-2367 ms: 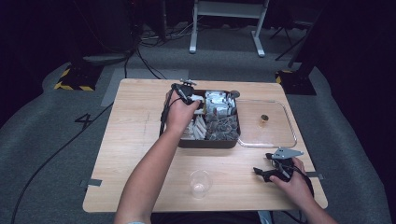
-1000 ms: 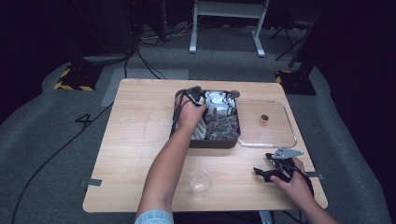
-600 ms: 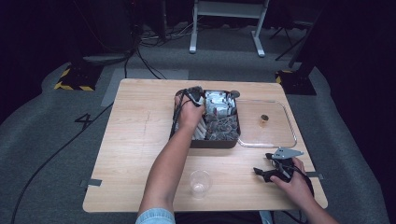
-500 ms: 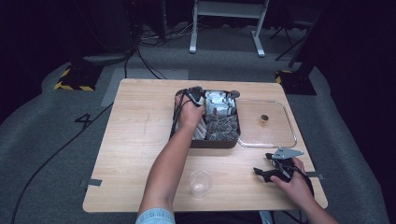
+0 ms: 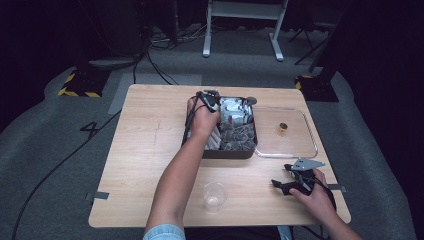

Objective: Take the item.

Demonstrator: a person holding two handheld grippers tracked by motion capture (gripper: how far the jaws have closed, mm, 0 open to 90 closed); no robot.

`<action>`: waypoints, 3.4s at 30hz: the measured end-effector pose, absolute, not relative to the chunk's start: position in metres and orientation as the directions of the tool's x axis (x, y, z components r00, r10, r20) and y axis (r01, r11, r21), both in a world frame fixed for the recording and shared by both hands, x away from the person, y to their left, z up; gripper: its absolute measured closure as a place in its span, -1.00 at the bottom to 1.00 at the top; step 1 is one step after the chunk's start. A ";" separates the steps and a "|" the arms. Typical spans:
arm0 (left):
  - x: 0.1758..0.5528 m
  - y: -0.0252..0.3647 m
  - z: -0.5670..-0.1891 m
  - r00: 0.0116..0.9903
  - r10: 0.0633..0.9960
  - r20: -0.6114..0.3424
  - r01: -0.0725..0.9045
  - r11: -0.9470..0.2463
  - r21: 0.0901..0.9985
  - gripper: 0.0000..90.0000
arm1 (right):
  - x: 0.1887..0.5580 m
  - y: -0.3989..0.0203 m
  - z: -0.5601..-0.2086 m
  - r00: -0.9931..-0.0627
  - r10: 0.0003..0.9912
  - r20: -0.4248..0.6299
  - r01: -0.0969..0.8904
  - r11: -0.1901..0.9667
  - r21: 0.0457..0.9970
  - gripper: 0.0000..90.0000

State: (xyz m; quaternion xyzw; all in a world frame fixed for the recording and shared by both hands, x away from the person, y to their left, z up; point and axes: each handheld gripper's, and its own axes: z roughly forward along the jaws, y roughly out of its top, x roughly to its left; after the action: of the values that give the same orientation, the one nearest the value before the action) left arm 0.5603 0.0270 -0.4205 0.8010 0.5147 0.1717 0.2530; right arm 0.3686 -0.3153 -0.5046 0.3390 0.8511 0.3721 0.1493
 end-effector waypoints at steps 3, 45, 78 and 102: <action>0.559 0.026 -0.416 0.414 0.910 0.029 0.727 -0.350 0.590 1.00 | 0.369 -0.315 -0.505 -0.726 0.688 -0.003 0.465 0.493 0.735 -0.70; 0.479 0.082 -0.311 0.540 0.842 -0.016 0.537 -0.330 0.776 1.00 | 0.368 -0.315 -0.505 -0.726 0.688 -0.004 0.465 0.495 0.734 -0.69; 0.348 0.109 -0.306 0.807 0.590 -0.027 0.330 -0.413 0.849 1.00 | 0.367 -0.315 -0.504 -0.722 0.692 -0.004 0.467 0.491 0.735 -0.67; 0.307 0.084 -0.360 0.905 0.417 -0.087 0.272 -0.407 0.872 1.00 | 0.367 -0.315 -0.505 -0.717 0.697 -0.003 0.470 0.487 0.736 -0.67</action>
State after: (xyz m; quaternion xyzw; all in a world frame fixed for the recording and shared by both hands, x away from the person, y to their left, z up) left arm 0.3067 0.0836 -0.3596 0.8358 0.2059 0.0718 0.5038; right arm 0.3667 -0.3145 -0.5045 0.3437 0.8487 0.3719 0.1524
